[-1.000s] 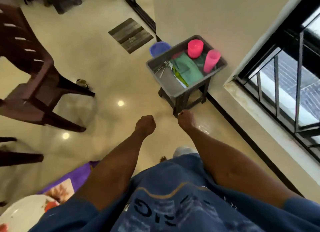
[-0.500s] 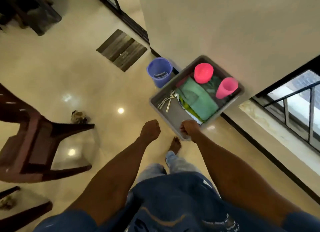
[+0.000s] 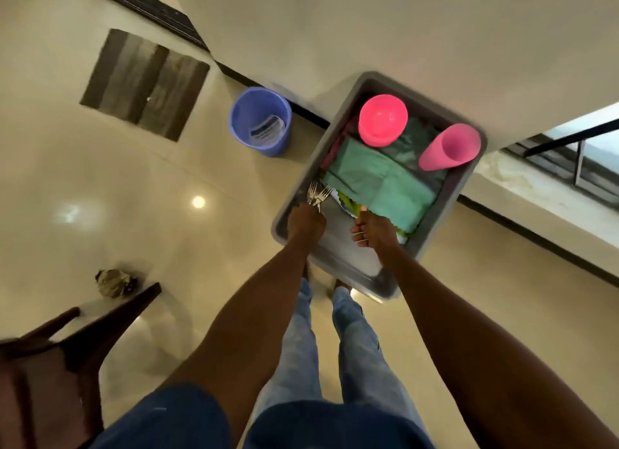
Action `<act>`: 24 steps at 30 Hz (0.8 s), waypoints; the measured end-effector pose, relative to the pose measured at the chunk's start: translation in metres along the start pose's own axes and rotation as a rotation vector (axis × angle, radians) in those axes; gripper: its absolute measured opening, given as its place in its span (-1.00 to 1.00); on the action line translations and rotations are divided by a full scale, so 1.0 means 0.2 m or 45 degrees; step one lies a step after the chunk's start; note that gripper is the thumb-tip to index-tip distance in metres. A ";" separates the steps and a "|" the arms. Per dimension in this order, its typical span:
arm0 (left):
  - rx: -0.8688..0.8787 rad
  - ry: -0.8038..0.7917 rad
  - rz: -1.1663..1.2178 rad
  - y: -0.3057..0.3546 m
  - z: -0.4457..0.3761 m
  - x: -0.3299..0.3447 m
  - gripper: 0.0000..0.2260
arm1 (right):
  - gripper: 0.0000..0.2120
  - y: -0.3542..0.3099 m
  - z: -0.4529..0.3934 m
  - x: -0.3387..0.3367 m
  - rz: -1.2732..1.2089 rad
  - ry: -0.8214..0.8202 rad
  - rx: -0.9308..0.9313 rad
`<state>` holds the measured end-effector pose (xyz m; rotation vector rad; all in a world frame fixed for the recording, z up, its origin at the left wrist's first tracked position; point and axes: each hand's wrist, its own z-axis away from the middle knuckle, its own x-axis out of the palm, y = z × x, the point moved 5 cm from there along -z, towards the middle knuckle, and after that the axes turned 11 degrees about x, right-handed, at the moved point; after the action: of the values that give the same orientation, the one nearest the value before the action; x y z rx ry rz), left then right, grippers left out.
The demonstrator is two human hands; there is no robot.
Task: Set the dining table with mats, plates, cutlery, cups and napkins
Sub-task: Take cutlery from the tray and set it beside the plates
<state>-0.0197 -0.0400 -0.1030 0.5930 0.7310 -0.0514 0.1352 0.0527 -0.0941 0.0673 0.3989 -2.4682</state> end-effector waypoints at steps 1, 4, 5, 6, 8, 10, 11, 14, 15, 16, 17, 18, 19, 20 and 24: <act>-0.009 -0.004 -0.024 -0.01 -0.06 0.02 -0.67 | -0.70 0.01 -0.05 0.01 0.005 -0.001 0.023; -0.024 -0.078 -0.173 -0.06 -0.17 0.10 -0.69 | -0.73 0.07 -0.18 0.04 0.094 0.023 0.066; -0.015 -0.100 -0.236 -0.06 -0.19 0.13 -0.68 | -0.76 0.09 -0.21 0.04 0.118 0.036 0.083; -0.003 -0.099 -0.292 -0.06 -0.20 0.16 -0.66 | -0.78 0.11 -0.24 0.03 0.138 0.046 0.098; 0.017 -0.074 -0.352 -0.06 -0.22 0.20 -0.62 | -0.80 0.15 -0.26 0.02 0.176 0.065 0.120; 0.019 -0.034 -0.300 -0.06 -0.22 0.22 -0.66 | -0.81 0.16 -0.27 0.01 0.185 0.080 0.136; 0.021 -0.022 -0.261 -0.07 -0.23 0.23 -0.69 | -0.82 0.16 -0.28 0.00 0.174 0.080 0.145; 0.023 -0.037 -0.158 -0.09 -0.27 0.25 -0.73 | -0.89 0.14 -0.28 0.00 0.100 0.082 0.141; 0.022 -0.055 -0.132 -0.10 -0.27 0.25 -0.73 | -0.90 0.14 -0.29 -0.01 0.091 0.084 0.130; 0.023 -0.078 -0.117 -0.10 -0.28 0.25 -0.71 | -0.91 0.13 -0.29 0.00 0.100 0.086 0.118; 0.030 -0.104 -0.115 -0.09 -0.29 0.25 -0.69 | -0.90 0.12 -0.29 0.00 0.122 0.086 0.106; 0.038 -0.129 -0.132 -0.08 -0.30 0.24 -0.67 | -0.90 0.12 -0.29 0.01 0.142 0.081 0.094; 0.052 -0.150 -0.158 -0.06 -0.31 0.23 -0.66 | -0.89 0.11 -0.29 0.01 0.153 0.073 0.083; 0.057 -0.173 -0.175 -0.06 -0.31 0.22 -0.65 | -0.89 0.11 -0.29 0.01 0.153 0.066 0.073; -0.010 -0.232 0.001 -0.08 -0.33 0.22 -0.67 | -0.88 0.12 -0.28 0.00 0.128 0.060 0.074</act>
<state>-0.0305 -0.0114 -0.1768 0.5733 0.5543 -0.1006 0.1465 0.0513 -0.1538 0.1660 0.3354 -2.3826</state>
